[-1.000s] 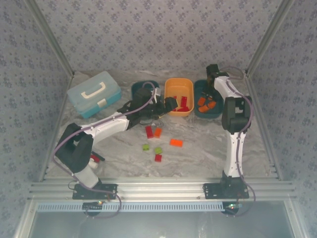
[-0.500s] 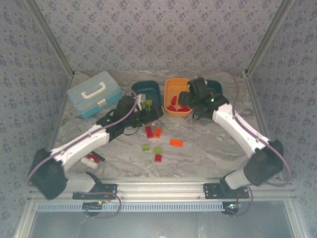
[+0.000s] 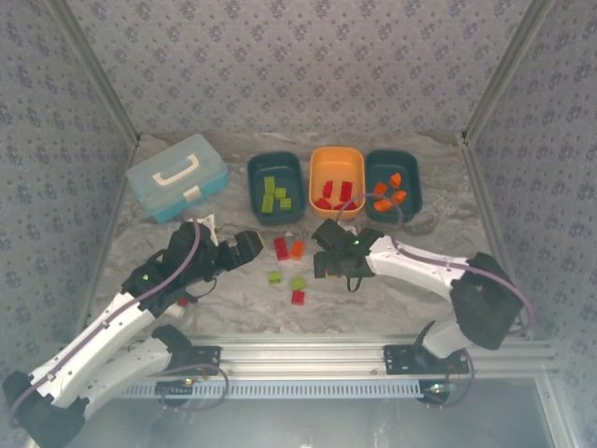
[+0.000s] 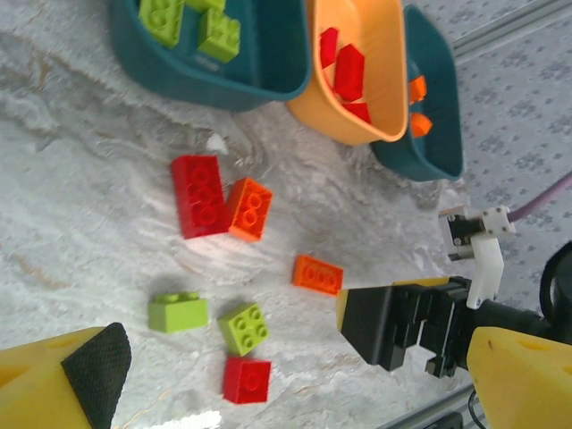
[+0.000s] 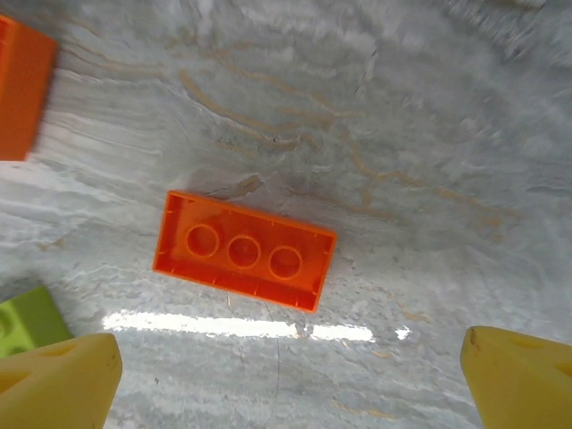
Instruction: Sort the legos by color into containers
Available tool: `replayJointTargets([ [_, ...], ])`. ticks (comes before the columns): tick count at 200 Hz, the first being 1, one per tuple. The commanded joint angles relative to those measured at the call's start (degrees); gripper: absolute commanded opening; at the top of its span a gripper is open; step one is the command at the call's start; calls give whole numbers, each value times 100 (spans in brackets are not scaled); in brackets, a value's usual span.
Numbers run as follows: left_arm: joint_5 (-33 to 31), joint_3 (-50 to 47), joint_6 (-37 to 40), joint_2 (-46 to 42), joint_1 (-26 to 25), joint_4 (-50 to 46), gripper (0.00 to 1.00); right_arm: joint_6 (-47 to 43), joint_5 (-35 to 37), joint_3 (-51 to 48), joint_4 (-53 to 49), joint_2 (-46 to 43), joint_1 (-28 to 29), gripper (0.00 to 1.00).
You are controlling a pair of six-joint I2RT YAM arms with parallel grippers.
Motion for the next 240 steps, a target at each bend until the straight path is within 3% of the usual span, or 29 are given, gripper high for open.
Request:
replayJointTargets([
  [1,-56,-12,-72,-79,18,-116,99,335,-219,214,256,423,-37,100],
  [75,-21,27,-36,-59,16,-43,99,843,-99,657,459,1301,-217,98],
  [146,10,35,-53,-63,18,11,99,1177,15,867,-75,1597,-136,81],
  [198,38,45,-79,-55,18,76,99,1146,-53,902,-166,1796,-134,79],
  [220,45,59,-72,-79,16,97,99,1179,38,843,-84,1745,-91,62],
  [240,67,68,-71,-84,11,95,99,1212,237,893,-219,1602,-16,57],
])
